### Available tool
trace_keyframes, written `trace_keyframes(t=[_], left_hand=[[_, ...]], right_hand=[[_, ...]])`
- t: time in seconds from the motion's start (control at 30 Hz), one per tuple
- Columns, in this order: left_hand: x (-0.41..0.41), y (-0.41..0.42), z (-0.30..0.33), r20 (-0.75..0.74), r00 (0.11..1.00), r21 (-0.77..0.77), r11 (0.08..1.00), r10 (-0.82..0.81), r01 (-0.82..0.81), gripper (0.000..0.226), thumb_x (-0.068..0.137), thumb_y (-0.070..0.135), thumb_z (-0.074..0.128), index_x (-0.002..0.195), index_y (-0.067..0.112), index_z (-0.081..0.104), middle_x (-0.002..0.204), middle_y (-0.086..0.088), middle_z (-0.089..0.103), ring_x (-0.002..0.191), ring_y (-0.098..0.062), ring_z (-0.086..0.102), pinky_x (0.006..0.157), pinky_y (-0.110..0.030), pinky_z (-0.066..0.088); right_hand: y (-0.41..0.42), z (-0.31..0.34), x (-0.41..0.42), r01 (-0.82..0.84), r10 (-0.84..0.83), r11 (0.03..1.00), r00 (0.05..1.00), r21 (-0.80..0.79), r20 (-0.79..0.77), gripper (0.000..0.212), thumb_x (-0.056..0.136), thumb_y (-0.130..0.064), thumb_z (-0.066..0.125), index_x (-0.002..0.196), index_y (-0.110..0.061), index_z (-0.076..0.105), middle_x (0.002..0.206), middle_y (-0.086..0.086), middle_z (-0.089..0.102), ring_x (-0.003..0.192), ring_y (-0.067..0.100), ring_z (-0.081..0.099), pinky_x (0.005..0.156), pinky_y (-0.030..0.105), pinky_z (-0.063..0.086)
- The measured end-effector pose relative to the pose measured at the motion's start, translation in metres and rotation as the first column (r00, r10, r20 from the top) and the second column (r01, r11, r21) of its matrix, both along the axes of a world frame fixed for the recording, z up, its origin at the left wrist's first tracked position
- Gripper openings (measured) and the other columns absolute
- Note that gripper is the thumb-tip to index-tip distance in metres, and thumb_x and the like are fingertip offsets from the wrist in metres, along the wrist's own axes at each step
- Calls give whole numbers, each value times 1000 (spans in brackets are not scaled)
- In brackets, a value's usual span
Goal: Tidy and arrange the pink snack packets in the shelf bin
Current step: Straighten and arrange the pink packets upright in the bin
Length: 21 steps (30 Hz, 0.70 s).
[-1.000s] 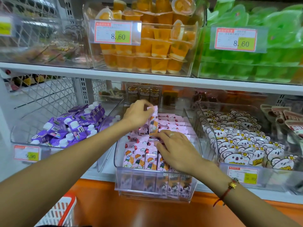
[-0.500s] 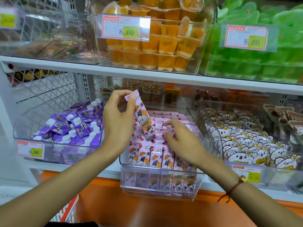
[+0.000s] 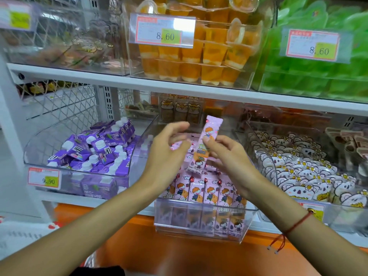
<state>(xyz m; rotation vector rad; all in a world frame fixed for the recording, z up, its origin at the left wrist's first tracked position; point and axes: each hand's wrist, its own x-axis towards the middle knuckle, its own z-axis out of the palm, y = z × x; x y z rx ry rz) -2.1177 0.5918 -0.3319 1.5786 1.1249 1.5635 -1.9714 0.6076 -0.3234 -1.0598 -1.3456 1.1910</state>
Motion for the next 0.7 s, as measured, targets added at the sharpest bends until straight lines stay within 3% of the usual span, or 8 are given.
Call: trace_keyframes(t=[0.1, 0.2, 0.37, 0.47, 0.57, 0.7], left_hand=[[6, 0, -6, -89, 994, -44, 997, -63, 59, 35, 84, 0, 63, 105, 28, 62, 108, 18, 62, 98, 8, 58, 66, -6, 48], [9, 0, -10, -151, 987, 2, 999, -49, 49, 41, 76, 6, 72, 99, 36, 59, 102, 22, 62, 89, 13, 57, 64, -6, 46], [7, 1, -12, -275, 959, 81, 996, 63, -42, 37, 76, 25, 78, 104, 38, 57, 104, 25, 61, 92, 9, 57, 69, -15, 50], [8, 0, -11, -255, 964, 114, 992, 74, -46, 29, 82, 33, 70, 106, 40, 55, 107, 28, 61, 98, 9, 58, 80, -21, 51], [8, 1, -11, -245, 967, 121, 992, 67, -38, 25, 89, 22, 64, 109, 33, 54, 114, 23, 62, 109, 8, 56, 96, -29, 48], [8, 3, -16, -282, 956, 130, 991, 77, -41, 23, 93, 11, 58, 108, 28, 56, 114, 23, 61, 112, 3, 56, 100, -33, 47]], right_hand=[[-2, -2, 1, -33, 28, 998, 997, -63, -77, 27, 92, -21, 62, 114, -6, 61, 89, 2, 74, 74, 8, 70, 59, 16, 53], [-2, -2, 1, -22, 16, 998, 996, -62, -93, 26, 91, -22, 63, 112, -6, 62, 95, 9, 73, 79, 12, 70, 59, 17, 53], [0, -5, 2, -12, 9, 999, 997, -39, -77, 29, 88, -24, 66, 111, -7, 62, 85, 0, 74, 75, 8, 69, 64, 18, 55], [3, -4, 6, -12, 11, 1000, 997, -8, -81, 30, 92, -33, 59, 110, -9, 63, 102, 3, 73, 90, 12, 69, 82, 25, 56], [5, 1, 10, -53, 56, 998, 993, 29, -105, 31, 98, -32, 47, 120, -14, 61, 116, -1, 69, 103, 9, 65, 90, 26, 53], [4, -1, 8, -31, 37, 996, 996, 78, -78, 31, 97, -16, 52, 127, -12, 56, 118, 5, 68, 106, 17, 65, 89, 26, 54]])
